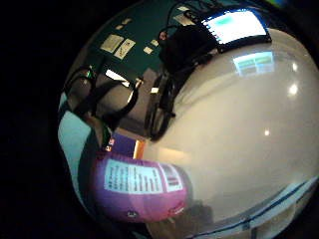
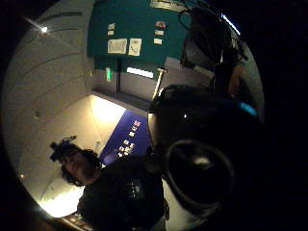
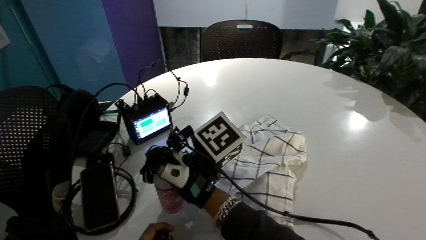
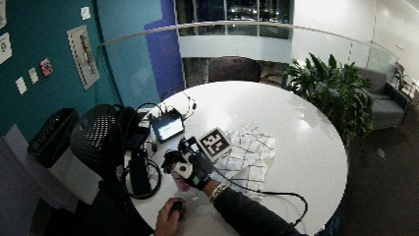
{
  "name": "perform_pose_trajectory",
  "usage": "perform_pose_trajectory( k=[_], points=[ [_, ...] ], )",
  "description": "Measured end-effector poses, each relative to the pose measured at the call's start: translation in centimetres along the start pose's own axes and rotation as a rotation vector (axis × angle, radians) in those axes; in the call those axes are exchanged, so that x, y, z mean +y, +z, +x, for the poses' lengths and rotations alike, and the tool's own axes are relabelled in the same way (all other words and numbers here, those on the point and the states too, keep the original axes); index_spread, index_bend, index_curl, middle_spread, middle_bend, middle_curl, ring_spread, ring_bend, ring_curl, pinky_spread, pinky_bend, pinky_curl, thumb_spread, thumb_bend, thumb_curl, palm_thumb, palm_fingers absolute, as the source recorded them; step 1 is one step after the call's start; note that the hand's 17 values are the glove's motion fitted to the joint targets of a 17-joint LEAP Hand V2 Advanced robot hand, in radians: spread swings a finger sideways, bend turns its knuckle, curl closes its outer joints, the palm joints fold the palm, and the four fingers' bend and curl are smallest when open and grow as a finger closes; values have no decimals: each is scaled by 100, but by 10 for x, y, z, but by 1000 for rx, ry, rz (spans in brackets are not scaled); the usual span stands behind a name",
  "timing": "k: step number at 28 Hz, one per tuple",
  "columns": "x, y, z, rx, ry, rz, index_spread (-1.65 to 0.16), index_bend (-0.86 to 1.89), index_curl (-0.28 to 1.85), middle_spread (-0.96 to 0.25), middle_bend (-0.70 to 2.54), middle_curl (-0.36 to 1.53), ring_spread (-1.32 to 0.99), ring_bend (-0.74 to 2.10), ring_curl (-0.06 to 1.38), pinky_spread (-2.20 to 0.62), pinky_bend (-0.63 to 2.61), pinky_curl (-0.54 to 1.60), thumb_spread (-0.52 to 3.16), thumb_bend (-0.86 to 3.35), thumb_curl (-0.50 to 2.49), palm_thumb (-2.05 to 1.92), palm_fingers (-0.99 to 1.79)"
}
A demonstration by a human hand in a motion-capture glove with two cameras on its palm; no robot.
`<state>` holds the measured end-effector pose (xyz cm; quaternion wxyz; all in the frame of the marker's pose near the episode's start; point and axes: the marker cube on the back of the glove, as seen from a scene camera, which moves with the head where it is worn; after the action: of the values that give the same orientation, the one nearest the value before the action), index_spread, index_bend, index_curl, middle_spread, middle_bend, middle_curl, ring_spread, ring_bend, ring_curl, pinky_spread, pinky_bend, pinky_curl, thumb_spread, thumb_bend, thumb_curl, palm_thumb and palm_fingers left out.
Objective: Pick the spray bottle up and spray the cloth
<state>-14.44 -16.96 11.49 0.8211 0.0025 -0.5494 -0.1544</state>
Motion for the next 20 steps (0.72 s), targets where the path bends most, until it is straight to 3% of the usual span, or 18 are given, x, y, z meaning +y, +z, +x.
perform_pose_trajectory(
  k=[5,10,16,20],
  points=[
    [11,1,15,-4,49,-55,-29,26,67,-21,57,52,-17,64,46,-24,47,41,64,-2,103,78,120],
    [32,-6,29,41,107,-210,-31,12,62,-22,52,51,-16,64,46,-11,37,39,67,-1,102,80,96],
    [43,-43,20,166,227,-395,-33,6,54,-10,28,44,-8,39,44,12,57,47,87,1,99,80,15],
    [45,-75,1,382,293,-410,-35,7,45,-5,25,40,-4,30,36,19,58,42,94,0,96,79,10]
  ],
)
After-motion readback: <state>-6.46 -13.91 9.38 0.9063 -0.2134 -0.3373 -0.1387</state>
